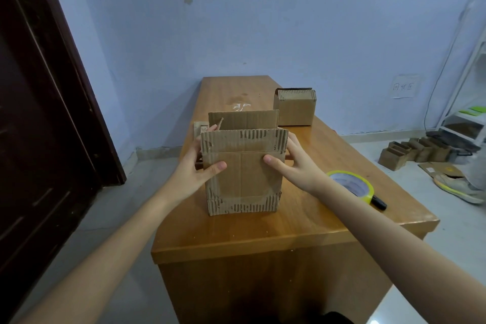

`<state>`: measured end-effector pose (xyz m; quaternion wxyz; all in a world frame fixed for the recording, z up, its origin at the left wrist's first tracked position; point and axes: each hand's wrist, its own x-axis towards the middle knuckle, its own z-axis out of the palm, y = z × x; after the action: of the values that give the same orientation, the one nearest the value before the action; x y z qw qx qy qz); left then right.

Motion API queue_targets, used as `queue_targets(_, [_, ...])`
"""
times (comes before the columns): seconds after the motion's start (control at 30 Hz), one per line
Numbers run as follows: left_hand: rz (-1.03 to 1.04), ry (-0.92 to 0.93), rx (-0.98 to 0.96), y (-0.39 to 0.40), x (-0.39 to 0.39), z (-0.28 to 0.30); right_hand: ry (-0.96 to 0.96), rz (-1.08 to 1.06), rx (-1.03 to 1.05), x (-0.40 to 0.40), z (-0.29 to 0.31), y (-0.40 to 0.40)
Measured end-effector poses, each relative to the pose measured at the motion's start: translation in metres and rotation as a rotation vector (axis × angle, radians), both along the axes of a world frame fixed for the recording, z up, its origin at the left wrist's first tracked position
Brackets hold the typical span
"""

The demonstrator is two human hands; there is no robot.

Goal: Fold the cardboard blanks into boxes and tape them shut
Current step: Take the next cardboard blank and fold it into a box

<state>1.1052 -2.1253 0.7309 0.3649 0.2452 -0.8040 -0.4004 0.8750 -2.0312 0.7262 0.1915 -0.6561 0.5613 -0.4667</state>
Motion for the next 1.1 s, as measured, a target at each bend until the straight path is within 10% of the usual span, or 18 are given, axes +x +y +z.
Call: queue_targets(1.1, [0.105,0.057,0.234,-0.008,-0.007,0.026,-0.261,-0.094,0.013,-0.008,0.019,-0.003])
